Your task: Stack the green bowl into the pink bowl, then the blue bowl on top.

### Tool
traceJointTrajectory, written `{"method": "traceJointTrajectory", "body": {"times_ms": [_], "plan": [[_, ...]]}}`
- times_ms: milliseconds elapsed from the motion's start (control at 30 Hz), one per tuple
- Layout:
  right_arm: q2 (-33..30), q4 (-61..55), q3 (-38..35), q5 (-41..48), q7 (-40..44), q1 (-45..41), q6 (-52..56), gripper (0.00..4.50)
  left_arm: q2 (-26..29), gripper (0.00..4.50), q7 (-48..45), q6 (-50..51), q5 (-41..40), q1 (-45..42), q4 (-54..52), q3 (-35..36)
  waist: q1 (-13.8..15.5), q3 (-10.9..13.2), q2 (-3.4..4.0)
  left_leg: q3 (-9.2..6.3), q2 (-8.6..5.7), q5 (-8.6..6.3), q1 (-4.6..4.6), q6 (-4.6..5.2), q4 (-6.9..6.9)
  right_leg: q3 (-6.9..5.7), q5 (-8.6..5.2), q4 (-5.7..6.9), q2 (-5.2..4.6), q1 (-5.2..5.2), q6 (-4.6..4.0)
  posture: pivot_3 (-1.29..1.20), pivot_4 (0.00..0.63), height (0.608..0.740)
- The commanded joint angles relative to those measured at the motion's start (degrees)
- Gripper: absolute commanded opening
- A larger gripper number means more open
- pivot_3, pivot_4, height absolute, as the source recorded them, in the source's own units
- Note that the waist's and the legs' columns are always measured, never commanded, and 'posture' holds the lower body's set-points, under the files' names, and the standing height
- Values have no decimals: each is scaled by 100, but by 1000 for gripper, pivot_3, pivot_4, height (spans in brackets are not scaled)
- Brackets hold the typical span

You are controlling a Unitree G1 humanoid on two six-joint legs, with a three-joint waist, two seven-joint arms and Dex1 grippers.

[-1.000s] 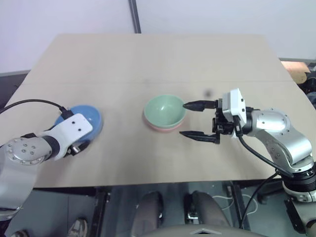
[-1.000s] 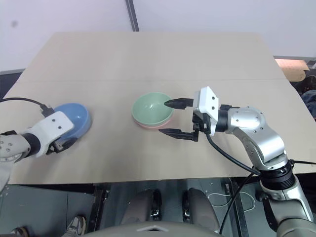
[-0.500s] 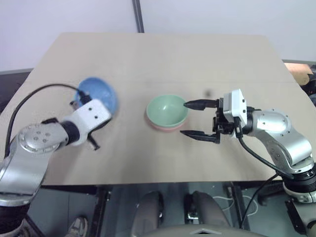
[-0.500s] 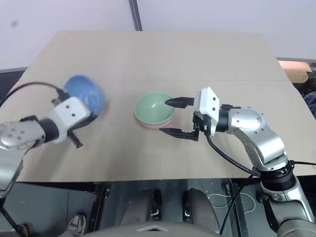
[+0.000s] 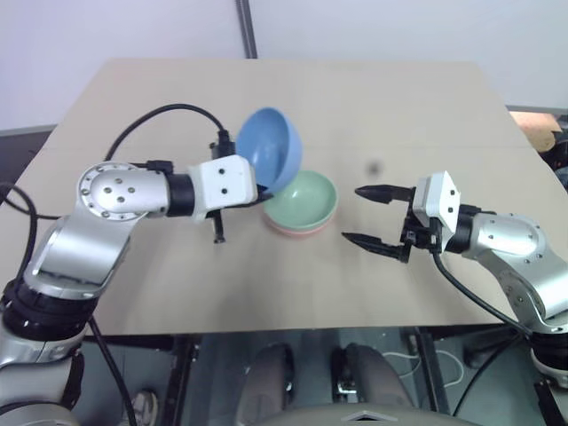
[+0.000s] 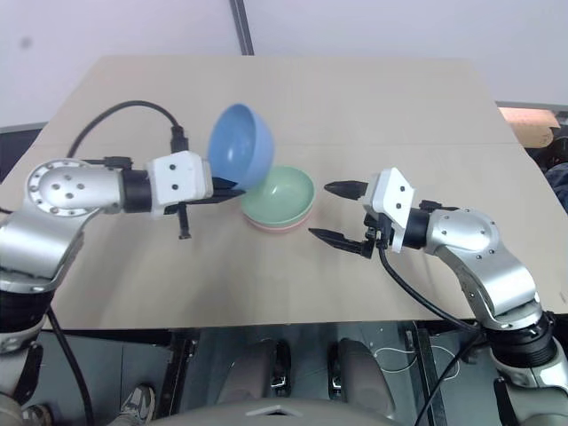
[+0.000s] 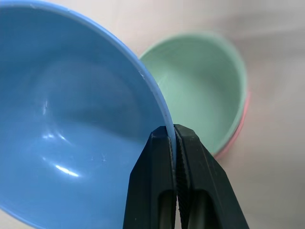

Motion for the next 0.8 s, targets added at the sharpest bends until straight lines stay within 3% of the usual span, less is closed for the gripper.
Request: {"method": "traceJointTrajectory", "body": {"times_ms": [33, 67, 267, 367, 533, 600, 633, 700, 800], "plan": [[-111, -462, -374, 31, -237, 210, 73, 4006, -239, 658, -583, -1155, 202, -430, 484, -406, -4, 0, 0, 0, 0, 1, 0, -1, 0, 1, 0, 0, 1, 0, 0, 0, 150, 740], [-116, -509, -400, 30, -285, 256, 92, 4006, -277, 904, -716, -1400, 284, -506, 620, -501, 3, 0, 0, -1, 0, 1, 1, -2, 0, 0, -1, 2, 3, 0, 1, 0, 150, 740], [-128, -651, -486, 103, -441, 429, 179, 4006, -777, 3623, -373, -1522, 285, -653, 980, -295, -23, 0, 0, 0, 1, 1, 2, -1, 5, 4, -3, 5, 6, 1, 6, 0, 150, 740], [-163, -676, -538, 186, -430, 551, 295, 4006, -626, 3623, -349, -954, -90, -409, 890, 123, -45, 0, 0, 0, 1, 1, 0, -1, 8, 5, -3, 5, 7, 0, 7, 0, 150, 740], [-103, -394, -834, 345, -518, 913, 405, 4006, -574, 3623, 477, 387, -762, 507, 733, 1534, -51, 0, 1, 1, 8, 3, 7, -3, 3, 6, -4, 8, 9, 2, 7, 0, 150, 740], [-177, -127, -900, 239, -432, 1015, 275, 4006, -622, 3623, 634, 386, -850, 1002, 734, 1946, -53, 0, 1, 0, 7, 2, 9, -3, 4, 5, -4, 6, 8, 6, 8, 0, 150, 740], [-233, -15, -911, 168, -370, 1045, 193, 4006, -642, 4135, 635, 338, -903, 1184, 703, 2065, -50, 0, 1, 1, 7, 2, 10, -2, 4, 6, -3, 4, 8, 7, 8, 0, 150, 740], [-164, 321, -1138, 241, -298, 1072, 6, 4500, -760, 4471, 508, 611, -1402, 1697, 440, 2439, -31, 0, 0, 2, 7, 1, 9, -1, 6, 5, -3, 2, 6, 9, 8, 0, 150, 740], [-242, 863, -1406, 186, 1, 1205, -449, 4500, -925, 4471, 502, 1045, -2120, 2428, 62, 2922, -22, 0, -2, 3, 5, 0, 10, 1, 9, 7, -3, 0, 1, 12, 9, 0, 150, 740]]}}
